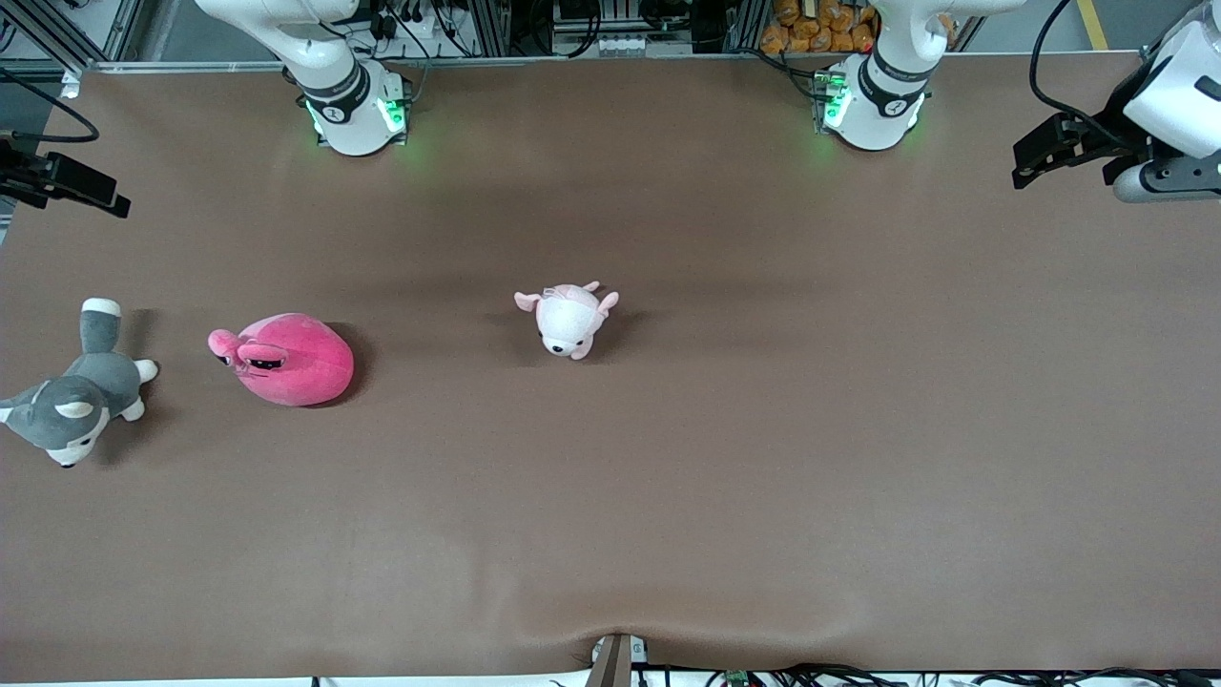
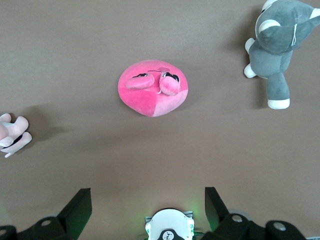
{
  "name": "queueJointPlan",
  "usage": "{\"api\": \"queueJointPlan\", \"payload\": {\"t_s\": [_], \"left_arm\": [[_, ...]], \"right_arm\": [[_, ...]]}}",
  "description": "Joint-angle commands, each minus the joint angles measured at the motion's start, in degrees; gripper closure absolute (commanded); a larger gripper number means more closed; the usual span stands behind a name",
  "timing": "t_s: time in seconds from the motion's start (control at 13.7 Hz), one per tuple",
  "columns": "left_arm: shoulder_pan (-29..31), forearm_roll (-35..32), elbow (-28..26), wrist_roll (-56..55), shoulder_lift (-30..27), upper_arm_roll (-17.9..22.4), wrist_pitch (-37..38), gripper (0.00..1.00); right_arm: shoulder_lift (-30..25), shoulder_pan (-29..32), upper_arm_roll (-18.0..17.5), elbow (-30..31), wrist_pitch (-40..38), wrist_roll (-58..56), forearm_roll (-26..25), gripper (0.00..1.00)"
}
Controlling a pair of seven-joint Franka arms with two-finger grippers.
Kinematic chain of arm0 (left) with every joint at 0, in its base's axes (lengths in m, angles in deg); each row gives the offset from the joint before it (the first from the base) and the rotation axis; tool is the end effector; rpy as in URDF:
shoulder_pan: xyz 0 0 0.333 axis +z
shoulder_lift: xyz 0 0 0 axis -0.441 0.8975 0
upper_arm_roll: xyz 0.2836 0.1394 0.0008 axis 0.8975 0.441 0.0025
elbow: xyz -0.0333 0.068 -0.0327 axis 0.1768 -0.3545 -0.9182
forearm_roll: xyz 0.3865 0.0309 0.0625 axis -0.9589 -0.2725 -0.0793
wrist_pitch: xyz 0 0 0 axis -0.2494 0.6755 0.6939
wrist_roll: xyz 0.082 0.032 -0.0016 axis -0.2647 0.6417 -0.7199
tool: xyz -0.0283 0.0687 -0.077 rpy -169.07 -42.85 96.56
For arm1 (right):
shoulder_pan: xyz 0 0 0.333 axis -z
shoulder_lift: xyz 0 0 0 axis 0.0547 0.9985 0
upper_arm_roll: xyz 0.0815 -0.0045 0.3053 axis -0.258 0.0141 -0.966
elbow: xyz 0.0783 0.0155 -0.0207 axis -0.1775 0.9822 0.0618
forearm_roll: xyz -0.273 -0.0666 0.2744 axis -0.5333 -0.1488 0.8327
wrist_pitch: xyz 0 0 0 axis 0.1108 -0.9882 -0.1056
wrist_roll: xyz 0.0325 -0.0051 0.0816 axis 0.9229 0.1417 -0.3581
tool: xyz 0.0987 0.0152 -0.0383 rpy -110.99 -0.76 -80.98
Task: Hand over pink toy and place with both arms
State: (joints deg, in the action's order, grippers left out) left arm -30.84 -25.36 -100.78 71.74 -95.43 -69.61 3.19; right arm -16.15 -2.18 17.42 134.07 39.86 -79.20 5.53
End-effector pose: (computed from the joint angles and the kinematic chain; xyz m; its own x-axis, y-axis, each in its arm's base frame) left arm 0.4991 -0.0631 0.6634 0.9966 0.0199 -0.0798 0.0153 -0.9982 -0.0583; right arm 0.5191 -0.0396 0.6473 0.9776 -0.1345 -0.1617 -0.1375 -0.9905 -0.0077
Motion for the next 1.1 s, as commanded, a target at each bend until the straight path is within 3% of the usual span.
{"api": "queueJointPlan", "payload": {"t_s": [0.0, 0.37, 1.02], "left_arm": [[0.1, -0.2, 1.8, -0.4, 1.1, 0.0, 1.4, 0.00], [-0.5, -0.2, 1.8, -6.9, 1.1, -0.2, 1.4, 0.00], [-0.1, -0.3, 1.7, -6.5, 1.1, -0.1, 1.4, 0.00]], "right_arm": [[-0.2, 0.4, -0.4, 0.0, 0.1, 0.0, 0.1, 0.00], [-0.1, 0.0, -0.6, 0.0, 0.1, 0.0, 0.1, 0.00], [0.7, -0.2, -0.7, 0.2, 0.4, 0.0, 0.2, 0.00]]}}
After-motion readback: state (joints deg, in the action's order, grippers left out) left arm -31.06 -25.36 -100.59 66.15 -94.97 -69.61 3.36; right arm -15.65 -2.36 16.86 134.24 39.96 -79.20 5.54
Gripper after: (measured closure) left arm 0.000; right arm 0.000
